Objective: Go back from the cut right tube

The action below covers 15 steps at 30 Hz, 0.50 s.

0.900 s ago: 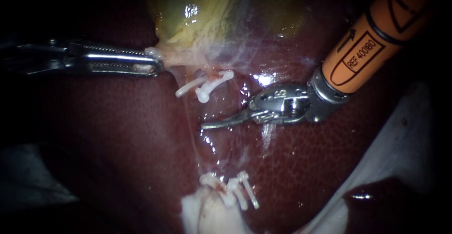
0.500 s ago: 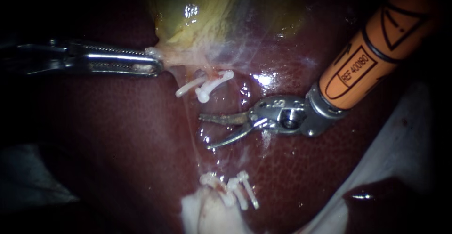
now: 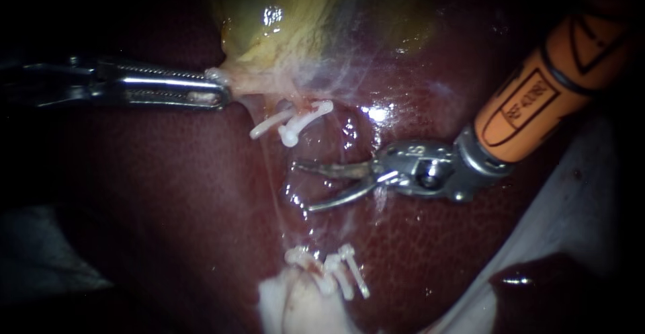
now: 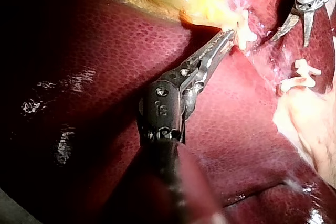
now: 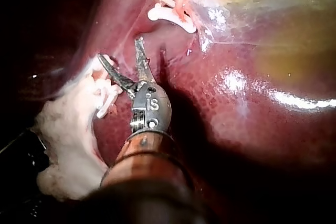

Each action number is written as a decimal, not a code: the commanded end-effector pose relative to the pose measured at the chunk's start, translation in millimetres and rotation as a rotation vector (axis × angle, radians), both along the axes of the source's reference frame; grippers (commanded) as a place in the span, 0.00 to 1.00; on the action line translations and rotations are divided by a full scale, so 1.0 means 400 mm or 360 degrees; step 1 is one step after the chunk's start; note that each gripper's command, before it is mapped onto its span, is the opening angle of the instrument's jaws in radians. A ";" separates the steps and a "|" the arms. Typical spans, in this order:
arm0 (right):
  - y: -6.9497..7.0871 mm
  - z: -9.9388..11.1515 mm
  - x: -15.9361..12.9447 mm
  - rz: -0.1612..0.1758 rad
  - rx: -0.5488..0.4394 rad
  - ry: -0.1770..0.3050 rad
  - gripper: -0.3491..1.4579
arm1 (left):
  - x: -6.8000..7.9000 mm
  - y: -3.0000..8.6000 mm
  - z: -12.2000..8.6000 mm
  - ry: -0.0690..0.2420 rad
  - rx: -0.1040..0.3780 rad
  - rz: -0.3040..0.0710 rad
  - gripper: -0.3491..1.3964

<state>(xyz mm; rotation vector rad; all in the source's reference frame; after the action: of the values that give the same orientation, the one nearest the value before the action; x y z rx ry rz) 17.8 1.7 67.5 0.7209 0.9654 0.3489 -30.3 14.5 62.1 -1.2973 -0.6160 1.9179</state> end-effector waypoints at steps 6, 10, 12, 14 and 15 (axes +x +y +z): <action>-0.0008 -0.0064 -0.0052 -0.0100 -0.0404 -0.0224 0.99 | 0.0001 0.0003 0.0002 -0.0002 0.0000 0.0002 0.00; -0.0003 -0.0111 -0.0078 -0.0125 -0.0491 -0.0291 0.99 | 0.0002 0.0004 0.0004 -0.0003 0.0000 0.0003 0.00; 0.0009 -0.0133 -0.0093 -0.0116 -0.0506 -0.0305 0.99 | 0.0002 0.0004 0.0006 -0.0003 0.0000 0.0003 0.00; 0.0021 -0.0149 -0.0107 -0.0114 -0.0527 -0.0320 0.99 | 0.0003 0.0004 0.0007 -0.0003 -0.0001 0.0003 0.00; 0.0030 -0.0158 -0.0117 -0.0105 -0.0537 -0.0331 0.99 | 0.0003 0.0004 0.0008 -0.0003 -0.0001 0.0003 0.00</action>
<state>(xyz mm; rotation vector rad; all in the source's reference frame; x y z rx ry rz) 12.8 3.2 60.9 0.3919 0.7707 0.1927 -30.2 14.7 62.4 -1.2992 -0.6179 1.9189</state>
